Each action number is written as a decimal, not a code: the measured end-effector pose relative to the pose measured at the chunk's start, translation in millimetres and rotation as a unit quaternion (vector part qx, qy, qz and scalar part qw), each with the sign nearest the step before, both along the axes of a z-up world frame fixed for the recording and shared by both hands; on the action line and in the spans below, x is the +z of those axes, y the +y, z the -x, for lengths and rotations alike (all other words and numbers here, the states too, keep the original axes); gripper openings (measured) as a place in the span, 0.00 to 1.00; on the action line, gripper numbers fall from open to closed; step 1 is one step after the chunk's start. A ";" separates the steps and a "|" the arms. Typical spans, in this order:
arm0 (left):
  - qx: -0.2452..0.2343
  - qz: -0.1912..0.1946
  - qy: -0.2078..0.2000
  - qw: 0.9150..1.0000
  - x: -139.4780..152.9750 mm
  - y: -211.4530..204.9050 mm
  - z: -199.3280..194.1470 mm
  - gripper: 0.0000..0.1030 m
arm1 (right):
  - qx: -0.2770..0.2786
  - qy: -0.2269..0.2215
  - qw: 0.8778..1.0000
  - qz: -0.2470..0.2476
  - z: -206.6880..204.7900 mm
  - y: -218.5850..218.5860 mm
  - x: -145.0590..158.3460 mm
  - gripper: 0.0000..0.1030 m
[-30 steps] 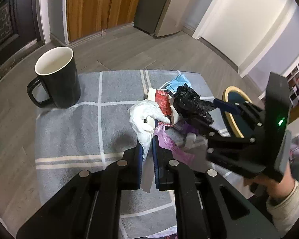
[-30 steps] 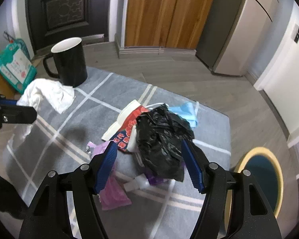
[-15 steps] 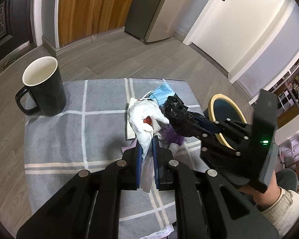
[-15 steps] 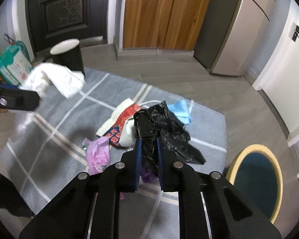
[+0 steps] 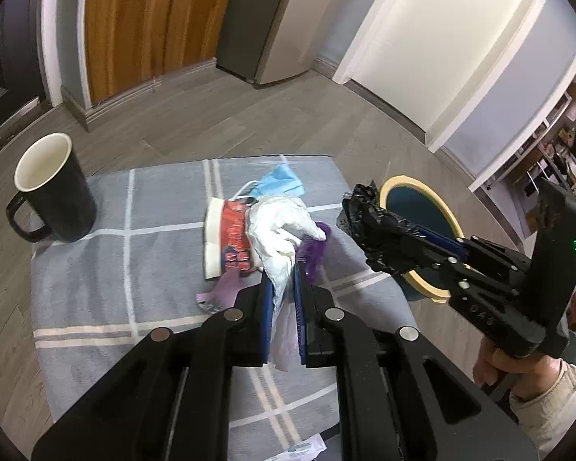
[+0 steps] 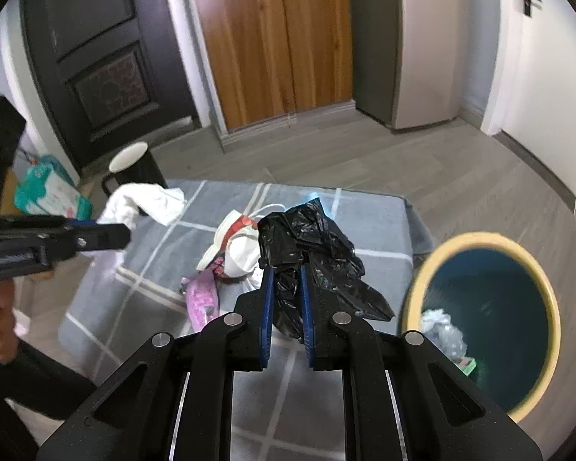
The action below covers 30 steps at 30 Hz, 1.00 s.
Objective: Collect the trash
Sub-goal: 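Grasp the black plastic bag with the right gripper while the left holds the tissue, then carry the tissue and black bag over the bin and open both grippers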
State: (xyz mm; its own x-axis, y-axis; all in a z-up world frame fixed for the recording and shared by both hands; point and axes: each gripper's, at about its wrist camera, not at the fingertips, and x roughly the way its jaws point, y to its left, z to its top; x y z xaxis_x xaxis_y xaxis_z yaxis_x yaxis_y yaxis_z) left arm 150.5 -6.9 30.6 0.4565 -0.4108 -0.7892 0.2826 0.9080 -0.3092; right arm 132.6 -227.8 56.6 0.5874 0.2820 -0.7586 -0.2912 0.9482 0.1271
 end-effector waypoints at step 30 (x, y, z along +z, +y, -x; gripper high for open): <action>-0.118 0.002 0.007 0.993 -10.4 -150.5 -9.2 0.08 | -0.144 -0.013 0.989 -0.034 44.9 -136.9 12.7 0.14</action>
